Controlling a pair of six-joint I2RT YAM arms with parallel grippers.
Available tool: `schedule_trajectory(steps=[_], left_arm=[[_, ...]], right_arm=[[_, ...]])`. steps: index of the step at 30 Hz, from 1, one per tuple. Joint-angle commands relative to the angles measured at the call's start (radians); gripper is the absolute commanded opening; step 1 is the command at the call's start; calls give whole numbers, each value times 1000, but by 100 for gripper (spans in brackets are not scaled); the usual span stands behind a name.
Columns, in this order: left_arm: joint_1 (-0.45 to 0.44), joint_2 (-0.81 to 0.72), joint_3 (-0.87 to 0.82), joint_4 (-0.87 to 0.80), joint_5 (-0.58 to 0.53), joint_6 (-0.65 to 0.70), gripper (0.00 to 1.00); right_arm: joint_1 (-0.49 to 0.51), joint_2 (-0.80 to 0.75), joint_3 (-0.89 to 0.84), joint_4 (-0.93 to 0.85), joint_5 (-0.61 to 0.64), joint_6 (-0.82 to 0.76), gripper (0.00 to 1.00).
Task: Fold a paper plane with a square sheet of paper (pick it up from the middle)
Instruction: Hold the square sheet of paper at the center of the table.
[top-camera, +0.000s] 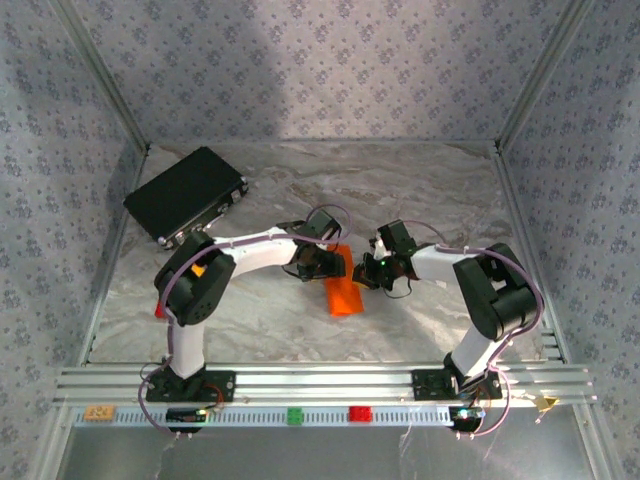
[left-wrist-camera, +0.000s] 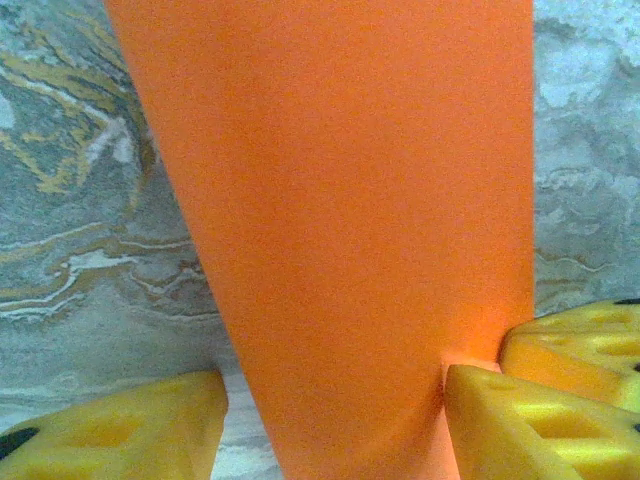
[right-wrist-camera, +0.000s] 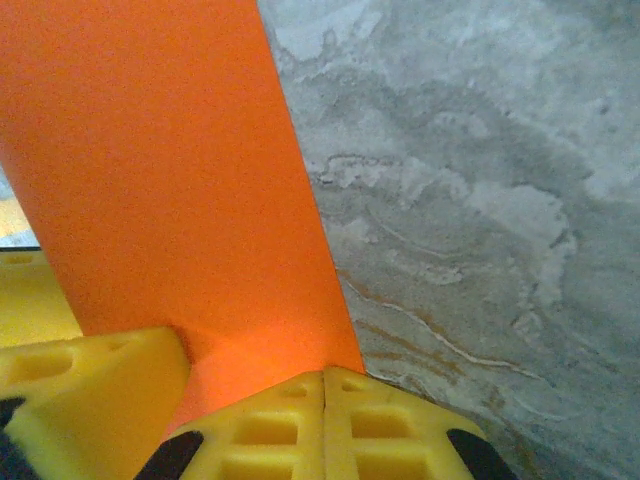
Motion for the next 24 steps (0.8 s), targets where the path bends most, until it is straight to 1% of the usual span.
schedule_trajectory(steps=[1,2,7,9,10,16,18,23,24], left_arm=[[1,-42,-61,52,0,-22,67],[8,-71,-81,80,4,-35,72],[42,-188,-195,236,47,-79,87],[56,-212,-226,279,73,-86,97],[62,-222,-238,292,80,-87,100],[82,-264,-275,325,88,-85,100],[90,-265,-292,361,106,-107,100],[103,-251,-367,578,202,-171,100],[104,-241,-355,568,229,-161,100]], right_arm=[[16,2,-54,-54,81,78,7],[22,-4,-61,-41,83,101,7],[46,-31,-88,-1,107,193,7],[55,-38,-105,34,114,226,7],[58,-40,-105,33,119,233,6],[60,-49,-105,16,138,233,6],[60,-49,-105,17,138,235,7],[58,-46,-105,23,134,235,7],[59,-45,-104,26,131,230,6]])
